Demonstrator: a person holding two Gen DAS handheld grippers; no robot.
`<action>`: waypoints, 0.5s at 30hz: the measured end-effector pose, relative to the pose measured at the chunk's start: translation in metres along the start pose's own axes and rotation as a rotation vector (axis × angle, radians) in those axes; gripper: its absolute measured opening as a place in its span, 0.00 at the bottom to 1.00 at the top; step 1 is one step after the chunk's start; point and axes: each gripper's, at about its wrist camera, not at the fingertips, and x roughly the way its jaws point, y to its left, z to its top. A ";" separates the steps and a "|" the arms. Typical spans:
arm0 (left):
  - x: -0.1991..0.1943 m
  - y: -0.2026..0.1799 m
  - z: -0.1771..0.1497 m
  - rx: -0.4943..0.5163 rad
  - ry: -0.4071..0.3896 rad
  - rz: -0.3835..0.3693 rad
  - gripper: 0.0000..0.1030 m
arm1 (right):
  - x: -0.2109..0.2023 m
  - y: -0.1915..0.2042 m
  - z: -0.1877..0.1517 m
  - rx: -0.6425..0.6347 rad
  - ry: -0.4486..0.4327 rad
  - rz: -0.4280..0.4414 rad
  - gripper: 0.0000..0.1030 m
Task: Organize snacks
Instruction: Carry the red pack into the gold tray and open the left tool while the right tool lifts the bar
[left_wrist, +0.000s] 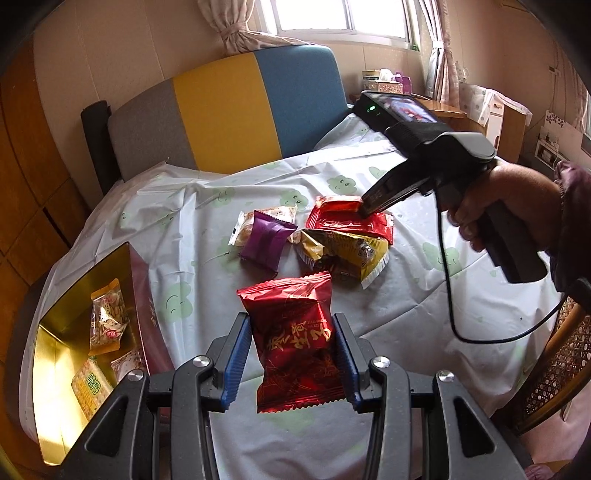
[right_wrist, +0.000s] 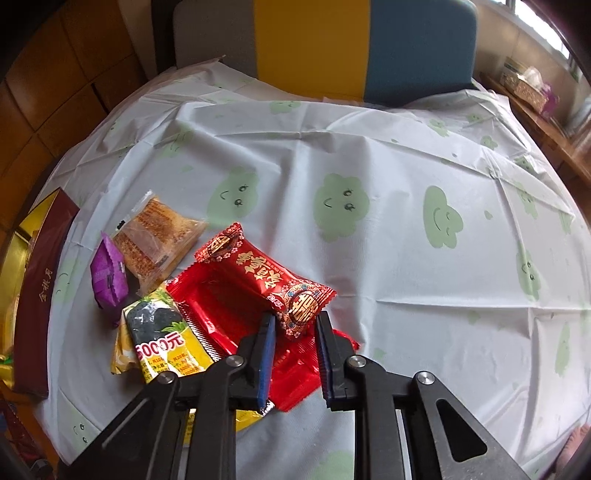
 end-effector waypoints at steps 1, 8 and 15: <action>0.000 0.001 0.000 -0.004 0.003 0.001 0.43 | 0.000 -0.003 0.001 0.014 0.005 -0.004 0.21; 0.002 0.004 -0.002 -0.022 0.013 -0.005 0.43 | -0.012 -0.033 0.005 0.174 -0.022 0.087 0.52; 0.002 0.006 -0.003 -0.032 0.016 -0.013 0.43 | -0.017 -0.026 0.011 0.137 -0.101 0.042 0.60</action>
